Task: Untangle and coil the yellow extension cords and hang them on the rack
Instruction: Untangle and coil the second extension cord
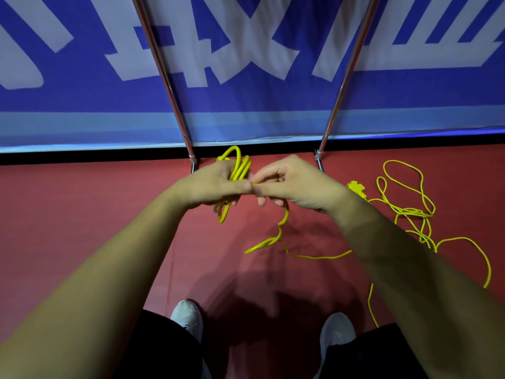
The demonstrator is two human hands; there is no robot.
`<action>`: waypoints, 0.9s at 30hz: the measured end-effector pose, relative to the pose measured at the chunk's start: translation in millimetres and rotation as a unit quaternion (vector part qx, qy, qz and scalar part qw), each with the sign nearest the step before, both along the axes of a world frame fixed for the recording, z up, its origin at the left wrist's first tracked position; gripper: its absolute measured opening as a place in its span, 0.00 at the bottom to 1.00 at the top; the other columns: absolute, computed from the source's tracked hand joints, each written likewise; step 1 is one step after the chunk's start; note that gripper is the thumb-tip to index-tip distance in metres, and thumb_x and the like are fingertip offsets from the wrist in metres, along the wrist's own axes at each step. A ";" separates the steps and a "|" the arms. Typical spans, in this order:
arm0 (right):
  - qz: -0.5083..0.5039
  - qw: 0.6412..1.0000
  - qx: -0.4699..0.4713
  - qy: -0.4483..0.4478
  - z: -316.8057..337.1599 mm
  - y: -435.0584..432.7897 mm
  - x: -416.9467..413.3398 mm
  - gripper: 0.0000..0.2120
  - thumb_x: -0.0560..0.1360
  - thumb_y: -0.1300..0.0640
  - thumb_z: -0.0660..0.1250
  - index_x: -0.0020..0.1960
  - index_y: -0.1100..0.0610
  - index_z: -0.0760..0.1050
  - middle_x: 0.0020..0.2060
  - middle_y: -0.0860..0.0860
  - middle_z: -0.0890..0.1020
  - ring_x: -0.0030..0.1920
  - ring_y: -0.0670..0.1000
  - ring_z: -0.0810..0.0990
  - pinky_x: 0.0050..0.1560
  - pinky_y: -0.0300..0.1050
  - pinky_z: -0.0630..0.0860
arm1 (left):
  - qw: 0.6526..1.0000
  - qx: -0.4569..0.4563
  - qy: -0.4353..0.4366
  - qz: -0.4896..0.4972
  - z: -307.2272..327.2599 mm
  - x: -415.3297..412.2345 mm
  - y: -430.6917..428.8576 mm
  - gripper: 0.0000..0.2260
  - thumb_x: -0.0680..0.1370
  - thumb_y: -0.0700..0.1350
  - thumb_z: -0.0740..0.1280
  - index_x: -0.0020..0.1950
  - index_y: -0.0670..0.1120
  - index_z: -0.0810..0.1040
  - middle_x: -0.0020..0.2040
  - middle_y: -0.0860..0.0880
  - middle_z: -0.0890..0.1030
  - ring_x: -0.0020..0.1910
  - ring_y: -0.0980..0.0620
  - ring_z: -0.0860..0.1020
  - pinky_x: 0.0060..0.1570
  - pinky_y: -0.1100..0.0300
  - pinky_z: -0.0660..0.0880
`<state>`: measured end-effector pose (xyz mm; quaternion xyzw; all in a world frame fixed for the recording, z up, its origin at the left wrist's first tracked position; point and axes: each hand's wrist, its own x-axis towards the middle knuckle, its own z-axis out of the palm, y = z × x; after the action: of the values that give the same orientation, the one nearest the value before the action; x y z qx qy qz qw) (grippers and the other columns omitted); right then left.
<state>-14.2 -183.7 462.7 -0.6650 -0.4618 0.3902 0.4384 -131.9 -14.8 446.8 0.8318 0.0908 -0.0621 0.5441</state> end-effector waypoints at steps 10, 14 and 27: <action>-0.100 0.992 0.005 -0.071 -15.1 -2.0 27.9 0.08 0.73 0.58 0.75 0.40 0.60 0.78 0.27 0.54 0.74 0.28 0.48 0.70 0.28 0.39 0.66 | 0.984 -0.172 0.020 0.028 -0.4 1.0 -2.8 0.14 0.77 0.50 0.63 0.41 0.39 0.75 0.24 0.49 0.63 0.21 0.51 0.65 0.27 0.62 0.65; -0.113 0.990 -0.049 -0.074 -38.5 -15.9 56.4 0.08 0.75 0.59 0.71 0.39 0.58 0.76 0.30 0.55 0.79 0.32 0.49 0.78 0.39 0.44 0.73 | 0.946 -0.312 -0.011 0.088 2.3 -2.2 14.3 0.16 0.76 0.53 0.68 0.40 0.41 0.71 0.22 0.53 0.61 0.19 0.53 0.62 0.25 0.63 0.62; -0.284 0.959 0.006 0.014 -80.1 -5.0 58.1 0.17 0.78 0.47 0.67 0.38 0.58 0.80 0.29 0.53 0.77 0.27 0.48 0.76 0.32 0.37 0.72 | 0.838 -0.545 -0.023 -0.008 4.1 0.0 -6.9 0.07 0.70 0.44 0.73 0.38 0.43 0.76 0.19 0.57 0.66 0.19 0.58 0.68 0.26 0.63 0.68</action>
<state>43.9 -188.7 382.6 -0.7607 -0.2502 0.2566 0.5412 -131.9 -21.7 450.9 0.4030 0.0228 -0.0864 0.9108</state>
